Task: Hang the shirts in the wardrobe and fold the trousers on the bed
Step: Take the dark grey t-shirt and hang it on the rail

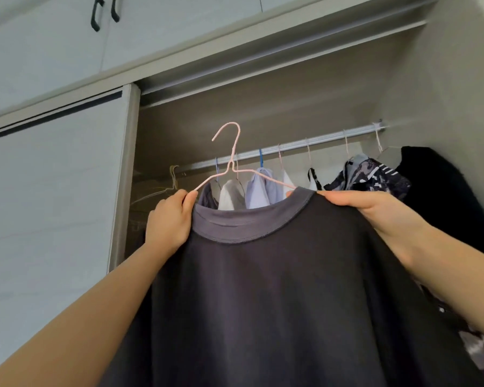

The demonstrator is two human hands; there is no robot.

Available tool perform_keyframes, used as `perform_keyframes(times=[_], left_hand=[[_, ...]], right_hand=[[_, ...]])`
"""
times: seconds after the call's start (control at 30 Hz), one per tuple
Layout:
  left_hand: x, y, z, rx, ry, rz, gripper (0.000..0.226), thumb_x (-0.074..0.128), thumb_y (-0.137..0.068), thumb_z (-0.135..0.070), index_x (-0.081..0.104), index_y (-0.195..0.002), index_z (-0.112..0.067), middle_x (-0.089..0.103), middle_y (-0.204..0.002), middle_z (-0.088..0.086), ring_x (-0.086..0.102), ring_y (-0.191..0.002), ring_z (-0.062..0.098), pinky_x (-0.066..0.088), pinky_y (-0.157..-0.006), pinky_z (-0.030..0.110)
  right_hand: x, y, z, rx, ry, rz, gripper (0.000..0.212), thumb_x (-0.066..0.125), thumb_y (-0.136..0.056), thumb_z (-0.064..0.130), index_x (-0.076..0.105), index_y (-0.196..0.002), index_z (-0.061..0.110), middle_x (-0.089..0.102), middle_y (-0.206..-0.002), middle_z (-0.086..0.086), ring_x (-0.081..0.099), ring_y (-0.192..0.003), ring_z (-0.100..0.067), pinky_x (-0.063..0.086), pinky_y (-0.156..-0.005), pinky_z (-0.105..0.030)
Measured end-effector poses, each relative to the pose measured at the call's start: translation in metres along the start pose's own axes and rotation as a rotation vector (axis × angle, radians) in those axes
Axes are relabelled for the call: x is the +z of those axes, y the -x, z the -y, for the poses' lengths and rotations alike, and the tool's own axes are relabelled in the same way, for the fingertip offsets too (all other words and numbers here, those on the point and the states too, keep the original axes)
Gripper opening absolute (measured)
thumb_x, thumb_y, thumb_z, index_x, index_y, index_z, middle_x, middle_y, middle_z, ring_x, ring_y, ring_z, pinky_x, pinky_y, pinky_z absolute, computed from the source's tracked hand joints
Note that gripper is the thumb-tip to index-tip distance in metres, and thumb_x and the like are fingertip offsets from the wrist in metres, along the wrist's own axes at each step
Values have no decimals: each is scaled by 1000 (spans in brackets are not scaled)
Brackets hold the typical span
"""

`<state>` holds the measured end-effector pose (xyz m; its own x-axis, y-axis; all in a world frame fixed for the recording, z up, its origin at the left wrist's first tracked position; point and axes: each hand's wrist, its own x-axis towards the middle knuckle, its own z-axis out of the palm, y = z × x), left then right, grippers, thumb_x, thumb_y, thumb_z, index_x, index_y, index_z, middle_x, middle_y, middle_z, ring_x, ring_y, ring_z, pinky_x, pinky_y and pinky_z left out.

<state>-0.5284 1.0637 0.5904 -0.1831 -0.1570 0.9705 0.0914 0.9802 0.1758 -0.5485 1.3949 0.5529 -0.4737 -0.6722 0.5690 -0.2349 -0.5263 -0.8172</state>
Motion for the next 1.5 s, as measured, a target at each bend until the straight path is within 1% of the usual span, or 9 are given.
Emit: perform_keyframes(times=[0.2, 0.33, 0.5, 0.6, 0.7, 0.9, 1.1, 1.27, 1.5], left_hand=[[18, -11, -4, -89, 50, 123, 44, 29, -105, -43, 58, -89, -14, 63, -91, 6, 58, -87, 29, 40, -76, 38], [22, -16, -1, -147, 88, 168, 38, 35, -105, -33, 64, -117, -11, 65, -116, 14, 56, -110, 37, 36, -82, 33], [5, -14, -3, -170, 140, 149, 49, 48, -99, -28, 44, -145, -10, 61, -127, 12, 52, -123, 32, 37, -97, 33], [-16, -6, -1, -186, 288, 125, 48, 47, -100, -35, 45, -146, -22, 54, -141, 0, 47, -130, 20, 32, -104, 29], [-40, 11, -1, -283, 666, 212, 30, 40, -100, -49, 66, -112, -42, 63, -115, -23, 54, -114, 7, 40, -95, 26], [-75, 36, 11, -327, 983, 305, 64, 42, -83, -68, 46, -140, -39, 51, -142, -14, 48, -131, 16, 33, -114, 45], [-65, 52, 22, -286, 679, 394, 77, 79, -78, -36, 35, -142, -36, 56, -125, -13, 60, -106, 5, 52, -78, 20], [-28, 55, 43, -289, 431, 302, 78, 65, -87, -4, 23, -149, -27, 54, -115, -9, 54, -96, 5, 46, -75, 20], [20, 39, 65, -394, 328, 112, 54, 53, -95, -2, 35, -144, -15, 58, -125, 9, 54, -95, 15, 44, -62, 17]], right_hand=[[9, -14, -4, 10, -3, 153, 47, 43, -81, 6, 62, -123, 2, 61, -130, -14, 57, -122, -25, 45, -102, -36], [22, -28, -15, -29, -13, 194, 46, 47, -80, 5, 61, -124, -3, 61, -129, -16, 57, -123, -26, 45, -102, -34], [55, -57, -30, -37, -24, 196, 43, 48, -83, 8, 62, -124, 1, 64, -128, -10, 61, -116, -21, 47, -102, -32], [79, -84, -37, -63, -64, 175, 30, 45, -93, 8, 61, -117, 1, 68, -118, -9, 67, -102, -19, 52, -91, -27], [104, -125, -38, -91, -73, 103, 18, 48, -95, 10, 62, -99, 2, 66, -97, -10, 64, -82, -20, 52, -79, -26], [147, -202, -49, -125, -47, -101, 5, 52, -94, 5, 54, -96, 9, 51, -81, -7, 49, -63, -18, 43, -56, -27], [163, -254, -63, -147, 64, -235, 20, 61, -89, 7, 50, -105, 12, 50, -84, -8, 50, -71, -23, 42, -59, -34], [171, -287, -76, -156, 235, -309, 17, 65, -88, 10, 49, -93, 13, 54, -93, -9, 57, -101, -34, 48, -92, -48], [158, -341, -91, -208, 450, -301, 51, 53, -95, 12, 33, -141, 6, 43, -136, -11, 47, -106, -25, 36, -81, -32]])
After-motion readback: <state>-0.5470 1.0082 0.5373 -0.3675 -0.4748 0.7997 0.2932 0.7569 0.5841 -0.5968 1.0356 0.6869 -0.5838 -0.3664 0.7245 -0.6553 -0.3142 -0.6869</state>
